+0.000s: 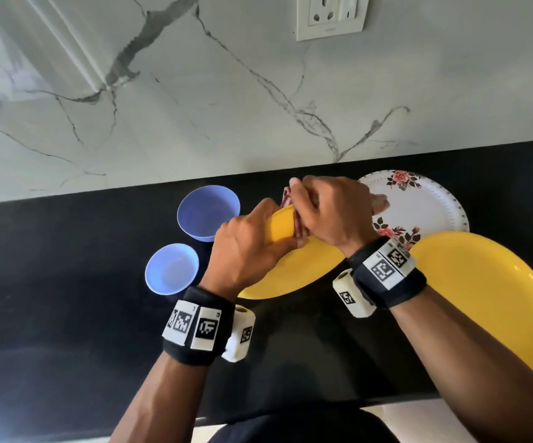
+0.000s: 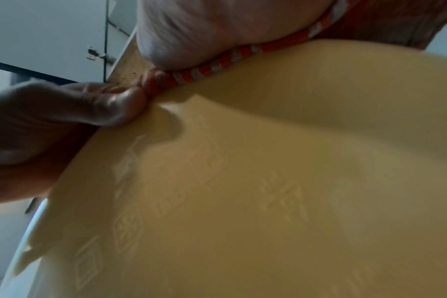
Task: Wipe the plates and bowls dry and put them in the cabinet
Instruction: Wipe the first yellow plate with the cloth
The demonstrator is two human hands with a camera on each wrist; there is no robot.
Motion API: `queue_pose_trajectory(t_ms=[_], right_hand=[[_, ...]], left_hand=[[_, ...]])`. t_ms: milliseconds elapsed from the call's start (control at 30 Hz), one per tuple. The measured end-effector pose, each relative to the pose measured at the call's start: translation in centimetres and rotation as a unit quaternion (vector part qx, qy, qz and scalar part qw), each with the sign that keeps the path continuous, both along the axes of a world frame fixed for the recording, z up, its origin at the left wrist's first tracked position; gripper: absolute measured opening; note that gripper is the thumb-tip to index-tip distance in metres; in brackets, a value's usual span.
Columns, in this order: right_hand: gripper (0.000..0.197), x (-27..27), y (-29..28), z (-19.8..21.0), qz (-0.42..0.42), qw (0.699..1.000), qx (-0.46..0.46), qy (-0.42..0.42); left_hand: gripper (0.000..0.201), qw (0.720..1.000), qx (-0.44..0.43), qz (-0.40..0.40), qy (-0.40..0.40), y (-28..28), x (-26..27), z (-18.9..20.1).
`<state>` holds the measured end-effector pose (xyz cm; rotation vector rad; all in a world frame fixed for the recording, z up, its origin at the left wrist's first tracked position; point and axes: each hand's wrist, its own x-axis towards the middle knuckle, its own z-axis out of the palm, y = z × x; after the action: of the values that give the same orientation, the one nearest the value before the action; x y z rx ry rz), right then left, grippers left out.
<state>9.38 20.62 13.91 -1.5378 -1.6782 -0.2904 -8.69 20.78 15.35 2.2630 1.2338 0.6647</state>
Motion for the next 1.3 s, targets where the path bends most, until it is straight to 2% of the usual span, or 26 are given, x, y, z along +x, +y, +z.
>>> queue_pose_trajectory(t_ms=[67, 100, 133, 200, 233, 267, 367, 467, 500, 567, 700, 767, 800, 867, 900, 967, 1000, 1067, 1100, 1200, 1300], right_hand=[[0.048, 1.6, 0.5, -1.9, 0.003, 0.998, -0.004, 0.063], [0.05, 2.6, 0.7, -3.4, -0.002, 0.99, -0.028, 0.14], [0.052, 3.2, 0.7, -4.8, -0.008, 0.967, -0.059, 0.249], [0.064, 3.4, 0.1, -7.1, -0.021, 0.894, -0.082, 0.44], [0.073, 3.3, -0.1, -7.7, -0.031, 0.872, -0.074, 0.483], [0.076, 3.1, -0.3, -7.6, -0.044, 0.87, -0.065, 0.486], [0.062, 3.0, -0.7, -5.0, -0.054, 0.927, -0.024, 0.37], [0.046, 2.5, -1.0, -1.5, 0.004, 0.989, 0.02, 0.144], [0.044, 2.0, -1.0, -0.7, 0.023, 0.996, 0.025, 0.077], [0.044, 1.1, -1.1, 0.1, 0.026, 1.0, 0.013, 0.007], [0.046, 1.1, -1.3, -0.4, 0.005, 1.0, 0.015, 0.013], [0.048, 1.9, -1.4, -1.3, 0.006, 0.995, 0.002, 0.097], [0.05, 2.5, -1.6, -2.1, 0.004, 0.984, -0.009, 0.176], [0.053, 3.2, -1.5, -4.3, -0.005, 0.938, -0.043, 0.344], [0.054, 3.4, -1.6, -5.3, -0.019, 0.915, -0.048, 0.401], [0.055, 3.3, -1.6, -6.4, -0.032, 0.884, -0.038, 0.465], [0.055, 3.2, -1.4, -6.5, -0.034, 0.878, -0.03, 0.477], [0.055, 2.8, -1.4, -5.8, -0.02, 0.888, -0.012, 0.46], [0.053, 2.9, -1.4, -5.3, -0.01, 0.905, 0.0, 0.425], [0.048, 2.6, -1.5, -3.1, 0.02, 0.978, 0.02, 0.207], [0.043, 1.0, -1.6, -0.8, 0.051, 0.996, 0.021, 0.067]], left_hand=[[0.046, 0.999, -0.019, 0.021, -0.022, 0.1, -1.2, -0.7], [0.046, 0.998, -0.031, 0.041, -0.043, 0.2, -2.1, -1.2], [0.05, 0.995, -0.046, 0.062, -0.07, 0.2, -3.0, -1.6], [0.057, 0.989, -0.069, 0.082, -0.107, -0.2, -4.3, -2.2], [0.057, 0.988, -0.073, 0.078, -0.112, -0.4, -4.6, -2.3], [0.058, 0.988, -0.079, 0.071, -0.109, -0.4, -4.8, -2.2], [0.051, 0.995, -0.081, 0.04, -0.047, 0.0, -4.5, -0.6], [0.06, 0.997, -0.04, -0.026, 0.059, 0.6, -2.7, 1.0], [0.062, 0.996, -0.033, -0.041, 0.069, 0.5, -1.8, 1.3], [0.055, 0.997, -0.035, -0.051, 0.051, 0.1, -0.2, 1.6], [0.046, 0.999, -0.016, -0.042, 0.001, -0.1, 0.5, 0.8], [0.043, 0.999, -0.014, -0.034, -0.03, -0.2, -0.5, -0.1], [0.039, 0.998, -0.024, -0.025, -0.047, -0.3, -1.2, -0.6], [0.036, 0.993, -0.061, 0.006, -0.101, -0.2, -2.9, -1.6], [0.037, 0.989, -0.071, 0.014, -0.128, -0.2, -3.5, -1.9], [0.036, 0.987, -0.068, 0.011, -0.145, -0.5, -3.9, -2.0], [0.035, 0.988, -0.066, 0.003, -0.141, -0.5, -4.0, -1.8], [0.036, 0.99, -0.073, -0.015, -0.121, -0.4, -4.4, -0.9], [0.038, 0.992, -0.076, -0.029, -0.095, -0.3, -4.3, -0.3], [0.055, 0.995, -0.055, -0.08, 0.029, -0.2, -2.6, 1.6], [0.055, 0.993, -0.015, -0.082, 0.086, -1.3, 0.6, 2.3]])
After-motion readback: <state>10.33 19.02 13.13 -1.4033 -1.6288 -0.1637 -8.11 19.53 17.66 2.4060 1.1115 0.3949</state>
